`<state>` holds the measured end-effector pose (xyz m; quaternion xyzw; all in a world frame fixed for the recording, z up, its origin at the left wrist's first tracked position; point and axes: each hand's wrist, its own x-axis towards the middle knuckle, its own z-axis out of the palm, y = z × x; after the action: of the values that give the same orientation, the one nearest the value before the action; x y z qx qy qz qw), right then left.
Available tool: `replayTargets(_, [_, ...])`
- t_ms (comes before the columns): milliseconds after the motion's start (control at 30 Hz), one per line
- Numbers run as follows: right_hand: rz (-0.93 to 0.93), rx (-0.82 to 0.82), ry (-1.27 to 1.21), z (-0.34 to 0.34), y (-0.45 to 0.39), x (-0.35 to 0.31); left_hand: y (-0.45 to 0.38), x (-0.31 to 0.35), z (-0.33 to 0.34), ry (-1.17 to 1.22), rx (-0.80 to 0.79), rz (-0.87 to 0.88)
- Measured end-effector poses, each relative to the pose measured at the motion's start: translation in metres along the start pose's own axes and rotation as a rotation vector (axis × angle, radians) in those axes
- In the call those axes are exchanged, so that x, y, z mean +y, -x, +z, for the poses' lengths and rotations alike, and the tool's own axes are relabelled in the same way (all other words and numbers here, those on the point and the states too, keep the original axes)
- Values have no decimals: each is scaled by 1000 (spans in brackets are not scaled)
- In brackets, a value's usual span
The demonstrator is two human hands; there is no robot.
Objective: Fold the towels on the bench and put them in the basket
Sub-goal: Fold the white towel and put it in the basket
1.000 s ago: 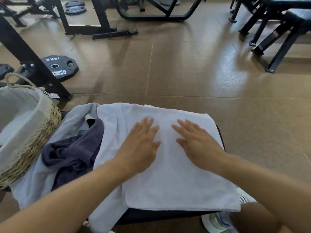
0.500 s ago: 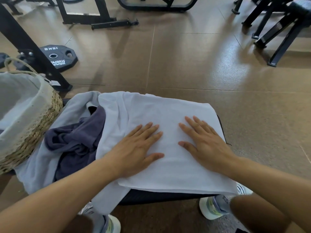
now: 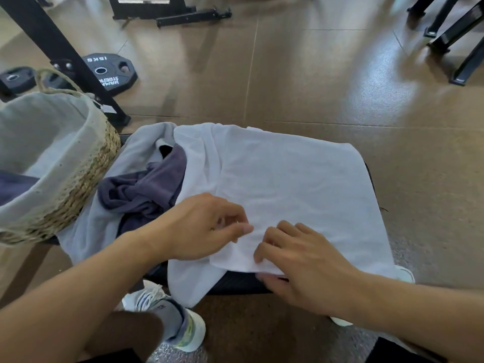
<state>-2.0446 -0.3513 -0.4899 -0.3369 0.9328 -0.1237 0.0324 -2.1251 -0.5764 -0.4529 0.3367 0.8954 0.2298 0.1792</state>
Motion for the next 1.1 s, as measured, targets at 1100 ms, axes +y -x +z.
replayTargets(1100, [340, 467, -597, -34, -28, 21, -23, 12, -7, 460, 149, -72])
